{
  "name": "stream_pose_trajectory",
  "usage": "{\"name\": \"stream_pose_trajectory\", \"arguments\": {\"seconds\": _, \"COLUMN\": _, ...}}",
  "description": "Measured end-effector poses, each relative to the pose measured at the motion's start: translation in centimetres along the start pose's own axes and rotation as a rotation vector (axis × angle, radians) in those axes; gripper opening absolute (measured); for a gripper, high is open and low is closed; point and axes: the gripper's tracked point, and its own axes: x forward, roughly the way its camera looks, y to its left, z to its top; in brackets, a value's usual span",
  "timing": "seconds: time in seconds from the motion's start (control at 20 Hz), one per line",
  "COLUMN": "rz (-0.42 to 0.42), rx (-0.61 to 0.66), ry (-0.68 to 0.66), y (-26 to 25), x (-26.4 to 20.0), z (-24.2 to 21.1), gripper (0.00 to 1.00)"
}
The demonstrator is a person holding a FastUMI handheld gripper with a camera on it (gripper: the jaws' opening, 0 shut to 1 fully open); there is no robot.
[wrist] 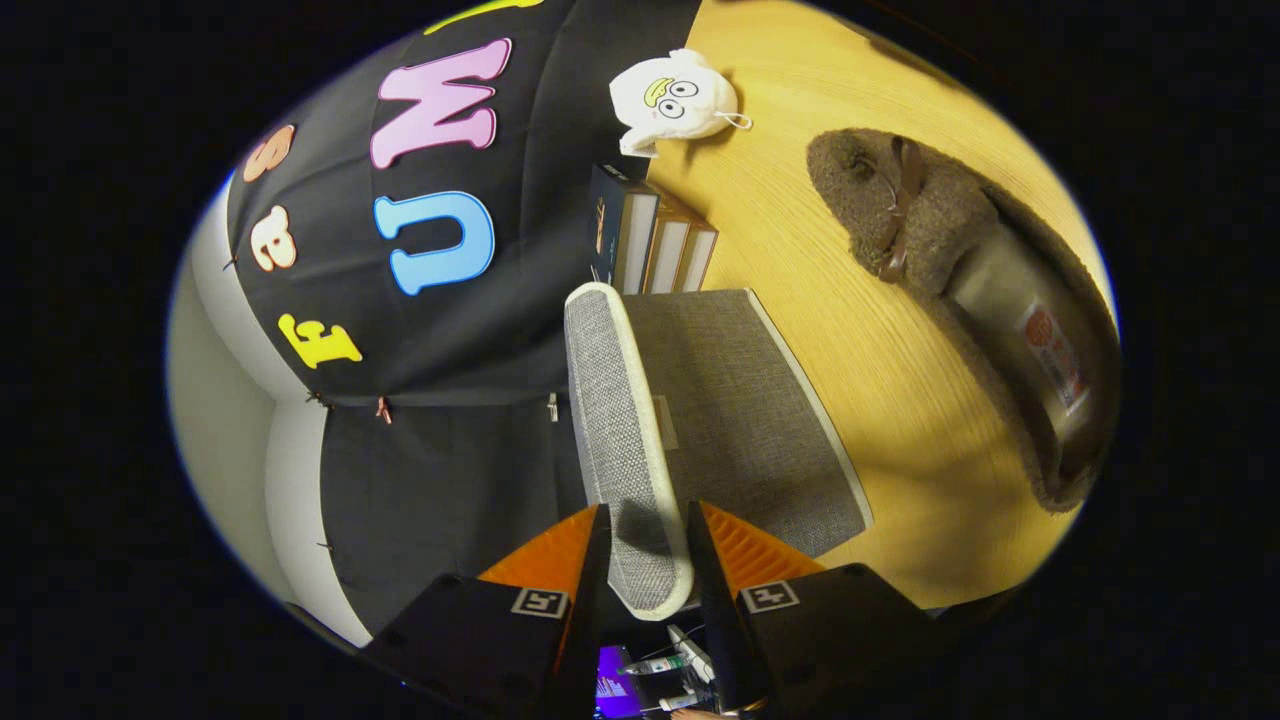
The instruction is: Open the storage box then place both shoes into the box .Put the left shoe in first, then the right shoe, with the right side of both shoes facing outward in a uniform manner.
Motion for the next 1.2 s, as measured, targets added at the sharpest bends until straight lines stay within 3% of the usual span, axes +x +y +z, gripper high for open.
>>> {"name": "stream_pose_trajectory", "arguments": {"seconds": 0.05, "rz": -0.009, "rx": 0.002, "ry": -0.006, "y": -0.2, "x": -0.3, "z": 0.2, "gripper": 0.43}}
{"name": "stream_pose_trajectory", "arguments": {"seconds": 0.1, "rz": 0.001, "rx": 0.005, "ry": -0.003, "y": 0.1, "x": -0.4, "z": 0.1, "gripper": 0.25}}
{"name": "stream_pose_trajectory", "arguments": {"seconds": 0.25, "rz": 0.01, "rx": -0.008, "ry": -0.008, "y": 0.9, "x": -1.0, "z": -0.3, "gripper": 0.23}}
{"name": "stream_pose_trajectory", "arguments": {"seconds": 0.35, "rz": 0.032, "rx": -0.026, "ry": 0.001, "y": 1.7, "x": -0.9, "z": -0.5, "gripper": 0.08}}
{"name": "stream_pose_trajectory", "arguments": {"seconds": 0.85, "rz": 0.073, "rx": -0.114, "ry": 0.02, "y": 9.1, "x": -1.5, "z": -2.3, "gripper": 0.05}}
{"name": "stream_pose_trajectory", "arguments": {"seconds": 1.2, "rz": 0.082, "rx": -0.234, "ry": 0.049, "y": 16.1, "x": 1.2, "z": -6.4, "gripper": 0.05}}
